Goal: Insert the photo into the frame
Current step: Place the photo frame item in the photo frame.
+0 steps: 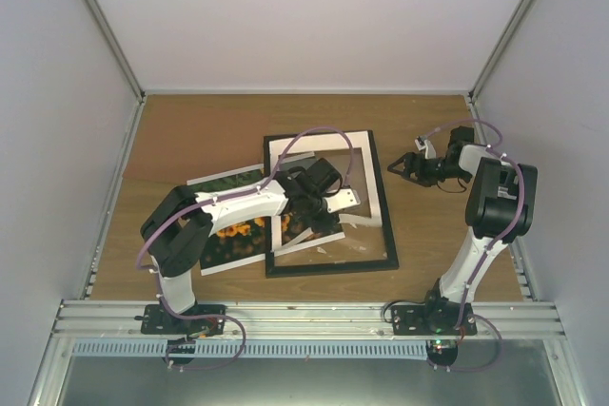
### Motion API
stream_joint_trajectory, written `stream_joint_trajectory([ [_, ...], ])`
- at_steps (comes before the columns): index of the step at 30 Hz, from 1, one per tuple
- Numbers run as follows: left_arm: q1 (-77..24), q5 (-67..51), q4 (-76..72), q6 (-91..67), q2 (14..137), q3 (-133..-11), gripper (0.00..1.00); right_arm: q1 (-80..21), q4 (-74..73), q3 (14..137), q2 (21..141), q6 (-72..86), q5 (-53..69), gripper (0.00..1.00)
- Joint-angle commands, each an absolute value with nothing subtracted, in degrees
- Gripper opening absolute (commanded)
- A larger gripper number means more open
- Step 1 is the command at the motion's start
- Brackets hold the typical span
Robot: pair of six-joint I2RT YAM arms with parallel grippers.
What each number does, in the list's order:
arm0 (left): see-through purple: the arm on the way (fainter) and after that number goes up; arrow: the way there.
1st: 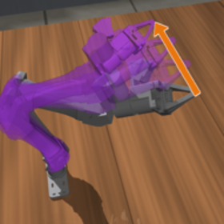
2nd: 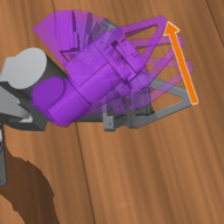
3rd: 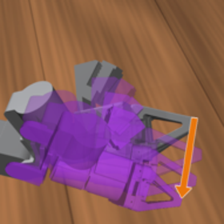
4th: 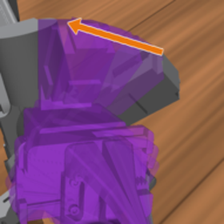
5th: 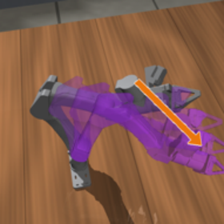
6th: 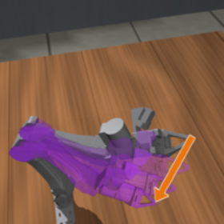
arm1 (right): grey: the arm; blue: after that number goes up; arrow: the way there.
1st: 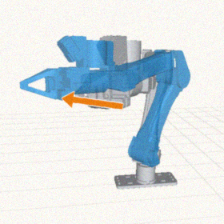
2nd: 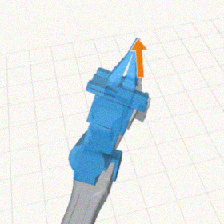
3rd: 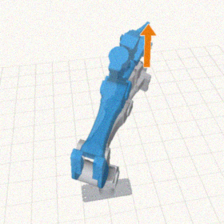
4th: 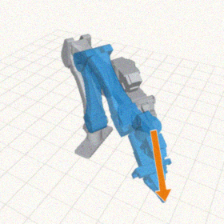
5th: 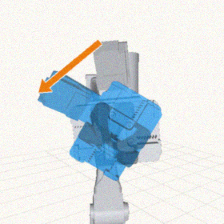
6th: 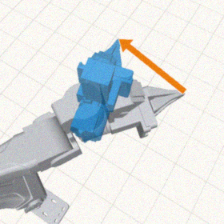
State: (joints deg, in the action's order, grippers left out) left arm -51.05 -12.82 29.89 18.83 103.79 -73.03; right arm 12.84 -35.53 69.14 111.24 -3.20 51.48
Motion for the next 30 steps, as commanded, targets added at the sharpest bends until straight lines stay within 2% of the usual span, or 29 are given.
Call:
stream_joint_trajectory([
  [1, -50.7, -13.7, 33.3, 17.7, 104.7, -76.5, 0.21, 12.4, -35.5, 70.1, 110.6, -4.0, 52.4, 0.83],
  [5, -50.3, -19.4, 37.0, 17.2, 102.7, -80.0, 0.55, 12.4, -35.9, 70.8, 110.8, -4.5, 52.3, 0.83],
  [8, -50.1, -25.2, 38.8, 18.5, 98.9, -80.6, 0.68, 12.4, -36.8, 72.0, 111.1, -5.6, 51.5, 0.83],
  [10, -49.2, -29.6, 40.4, 20.1, 96.1, -80.3, 0.73, 12.4, -37.2, 72.9, 111.3, -6.2, 51.0, 0.83],
  [14, -43.4, -38.2, 42.9, 21.8, 91.2, -78.1, 0.87, 12.2, -37.4, 73.9, 111.7, -6.8, 50.8, 0.83],
  [17, -34.0, -39.0, 43.5, 16.0, 92.7, -77.7, 0.87, 11.4, -37.4, 74.0, 112.4, -6.8, 50.0, 0.83],
  [21, -18.3, -39.5, 41.7, 6.5, 97.4, -75.3, 0.71, 9.5, -37.1, 73.1, 113.5, -6.2, 49.8, 0.81],
  [25, -12.5, -39.9, 38.9, 4.2, 97.5, -69.1, 0.68, 9.0, -36.8, 71.8, 114.3, -5.5, 49.5, 0.81],
  [30, -11.0, -42.8, 34.7, 3.9, 99.5, -63.8, 0.65, 8.5, -37.0, 70.4, 114.9, -5.4, 48.9, 0.81],
])
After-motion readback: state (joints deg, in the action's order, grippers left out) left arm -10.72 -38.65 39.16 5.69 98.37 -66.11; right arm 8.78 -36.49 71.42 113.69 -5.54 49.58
